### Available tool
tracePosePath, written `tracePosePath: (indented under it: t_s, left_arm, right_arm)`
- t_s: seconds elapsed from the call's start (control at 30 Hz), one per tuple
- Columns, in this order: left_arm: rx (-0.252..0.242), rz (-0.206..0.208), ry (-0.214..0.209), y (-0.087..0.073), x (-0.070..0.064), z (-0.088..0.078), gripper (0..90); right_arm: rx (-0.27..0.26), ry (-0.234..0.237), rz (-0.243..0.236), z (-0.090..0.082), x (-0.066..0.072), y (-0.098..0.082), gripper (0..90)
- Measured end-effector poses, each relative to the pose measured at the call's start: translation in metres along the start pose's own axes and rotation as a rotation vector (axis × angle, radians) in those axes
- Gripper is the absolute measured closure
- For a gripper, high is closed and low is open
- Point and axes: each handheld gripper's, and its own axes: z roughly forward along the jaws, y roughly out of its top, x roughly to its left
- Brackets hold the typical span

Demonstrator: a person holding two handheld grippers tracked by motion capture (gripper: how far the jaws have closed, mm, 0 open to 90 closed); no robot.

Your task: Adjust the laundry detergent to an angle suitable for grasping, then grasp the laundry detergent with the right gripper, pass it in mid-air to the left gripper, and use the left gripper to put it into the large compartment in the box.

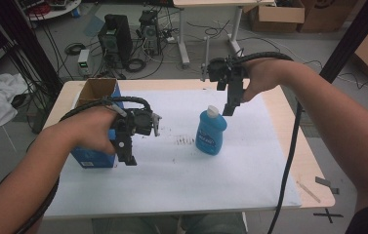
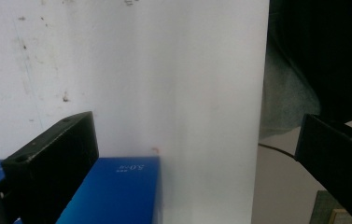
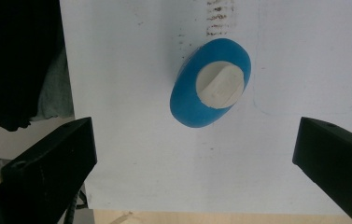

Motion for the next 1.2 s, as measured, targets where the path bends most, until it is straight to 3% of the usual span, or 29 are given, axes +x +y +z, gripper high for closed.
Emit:
tracePosePath:
  t_s: [0.5, 0.83, 1.2]
  left_arm:
    - [-0.009, 0.000, 0.012, -0.003, 0.001, -0.005, 0.1]
    - [-0.012, -0.010, 0.008, -0.005, -0.006, -0.002, 0.1]
    - [-0.018, 0.023, 0.015, 0.001, -0.008, -0.001, 0.1]
  right_arm:
    - [-0.011, -0.021, 0.011, 0.000, -0.003, -0.001, 0.0]
    - [0.006, -0.023, -0.014, 0.001, 0.003, 0.006, 0.0]
    - [-0.002, -0.040, 0.030, 0.007, 0.003, 0.000, 0.0]
